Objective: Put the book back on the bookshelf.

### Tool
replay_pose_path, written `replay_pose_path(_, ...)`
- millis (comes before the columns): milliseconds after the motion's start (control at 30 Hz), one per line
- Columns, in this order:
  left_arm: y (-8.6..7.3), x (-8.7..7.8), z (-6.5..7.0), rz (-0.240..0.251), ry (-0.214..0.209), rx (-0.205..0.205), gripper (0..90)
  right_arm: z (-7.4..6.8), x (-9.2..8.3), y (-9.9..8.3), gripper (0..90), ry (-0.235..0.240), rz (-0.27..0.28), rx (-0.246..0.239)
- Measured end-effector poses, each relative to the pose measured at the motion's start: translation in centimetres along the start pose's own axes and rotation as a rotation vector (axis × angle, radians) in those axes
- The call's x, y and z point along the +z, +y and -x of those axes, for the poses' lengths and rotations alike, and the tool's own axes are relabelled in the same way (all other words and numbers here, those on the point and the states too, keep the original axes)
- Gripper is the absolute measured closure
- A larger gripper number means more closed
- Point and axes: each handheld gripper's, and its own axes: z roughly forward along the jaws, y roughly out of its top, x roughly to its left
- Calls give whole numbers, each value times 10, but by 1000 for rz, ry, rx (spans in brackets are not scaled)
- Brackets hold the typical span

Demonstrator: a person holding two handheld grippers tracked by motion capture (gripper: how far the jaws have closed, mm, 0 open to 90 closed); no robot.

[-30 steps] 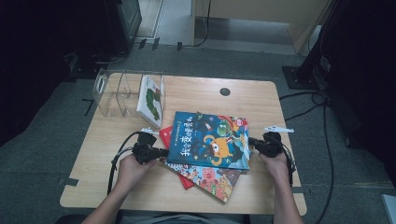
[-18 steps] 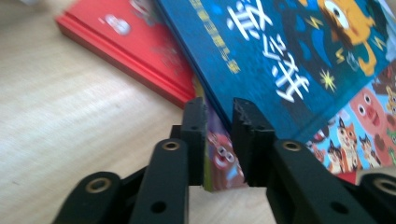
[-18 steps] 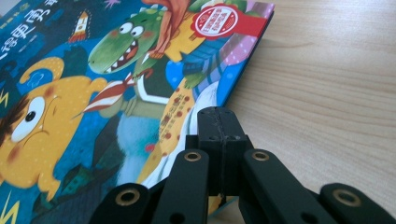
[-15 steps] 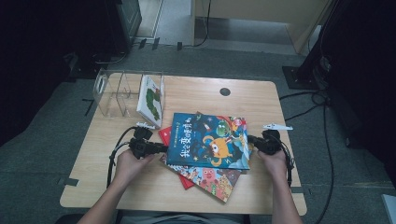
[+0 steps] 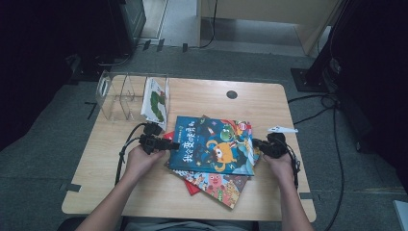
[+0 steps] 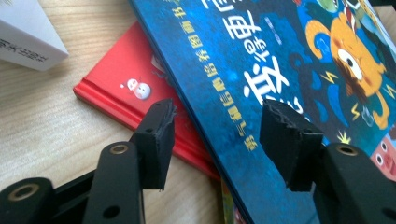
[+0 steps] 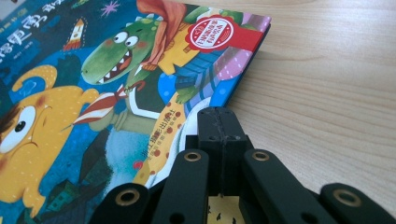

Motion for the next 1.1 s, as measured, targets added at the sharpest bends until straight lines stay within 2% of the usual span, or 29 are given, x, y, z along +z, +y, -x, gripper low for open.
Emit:
replay_pose_path(33, 1, 2, -1, -5, 0, -4, 439, 0, 0, 0, 900, 0, 0, 0)
replay_pose_path(67, 1, 4, -3, -6, -6, -9, 432, 1, 0, 1, 900, 8, -11, 23)
replay_pose_path(233, 5, 6, -4, 0, -11, -28, 425, -1, -2, -2, 900, -1, 0, 30)
replay_pose_path(367, 4, 3, -4, -9, 1, -37, 429, -3, -4, -8, 900, 2, 18, 29)
replay_pose_path(600, 3, 3, -7, -3, -20, -66, 432, -4, -5, -9, 900, -1, 16, 12)
replay_pose_path(833, 7, 8, -4, -2, -26, -62, 434, -2, -3, -7, 900, 3, 19, 21)
replay_pose_path(933, 7, 8, -2, -2, -16, -63, 427, -3, -1, -6, 900, 4, 22, 20)
replay_pose_path(1033, 7, 7, -3, -8, -15, -82, 431, -3, -1, -6, 900, 6, 24, 22)
replay_pose_path(1100, 6, 6, -2, -18, 1, -76, 428, -5, 0, -6, 900, 19, 17, 13)
